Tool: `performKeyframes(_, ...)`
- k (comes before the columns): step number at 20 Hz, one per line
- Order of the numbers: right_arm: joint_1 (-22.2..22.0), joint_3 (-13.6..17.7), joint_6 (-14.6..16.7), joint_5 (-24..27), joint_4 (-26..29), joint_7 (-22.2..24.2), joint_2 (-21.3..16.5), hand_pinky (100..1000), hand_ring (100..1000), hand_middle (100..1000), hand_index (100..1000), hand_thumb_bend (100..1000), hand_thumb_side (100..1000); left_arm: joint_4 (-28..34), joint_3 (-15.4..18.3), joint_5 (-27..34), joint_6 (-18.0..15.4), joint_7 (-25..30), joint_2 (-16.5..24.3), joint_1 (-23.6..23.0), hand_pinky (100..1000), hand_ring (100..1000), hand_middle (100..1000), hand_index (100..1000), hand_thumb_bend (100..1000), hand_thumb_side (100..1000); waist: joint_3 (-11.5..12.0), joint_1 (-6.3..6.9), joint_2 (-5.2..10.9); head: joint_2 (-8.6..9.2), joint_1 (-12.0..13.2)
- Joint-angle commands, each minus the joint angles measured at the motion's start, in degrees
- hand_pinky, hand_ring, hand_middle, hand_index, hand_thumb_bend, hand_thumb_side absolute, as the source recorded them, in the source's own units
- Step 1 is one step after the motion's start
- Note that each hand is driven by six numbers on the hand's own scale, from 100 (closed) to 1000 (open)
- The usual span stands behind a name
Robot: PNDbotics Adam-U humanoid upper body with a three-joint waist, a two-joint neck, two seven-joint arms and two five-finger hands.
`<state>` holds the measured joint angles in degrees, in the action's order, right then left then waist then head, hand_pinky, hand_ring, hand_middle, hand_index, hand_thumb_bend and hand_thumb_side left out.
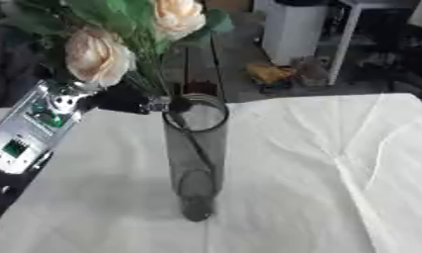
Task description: Arrange flowers into the vase.
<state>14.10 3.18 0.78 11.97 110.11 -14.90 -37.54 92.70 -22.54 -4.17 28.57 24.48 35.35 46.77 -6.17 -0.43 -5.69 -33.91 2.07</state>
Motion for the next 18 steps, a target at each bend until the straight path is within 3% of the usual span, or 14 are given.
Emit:
performKeyframes(1,0.39,0.66,0.19,0.15,0.32,-0.08,-0.87,674,717,723,843,100,708,1.53,1.46,0.73,0.21,-1.71,1.82,0.13,738,742,712,719,790,645,0.11,-0.16,0.49,0.36,-0.19)
performKeyframes(7,0.33,0.77,0.20,0.15,0.27,-0.20,-0.75,674,717,723,843,100,708,4.07,2.56,1.58,-0.16,-4.81,2.34,-1.98,732,746,714,715,788,655,0.38,-0.30,0.40,0.51,-0.22)
performKeyframes(13,0.34,0.76,0.22,0.17,0.23,-0.20,-0.61,675,717,722,843,100,708,8.10,3.11,2.35,-0.98,-6.04,3.49,-4.32,739,767,737,722,873,650,0.44,-0.37,0.33,0.66,-0.25)
performKeyframes(18,0.30,0.90,0.23,0.15,0.26,-0.30,-0.52,675,717,722,844,100,709,11.69,4.94,1.58,-1.99,-7.78,4.49,-8.14,740,768,736,722,879,642,0.60,-0.57,0.18,0.85,-0.44)
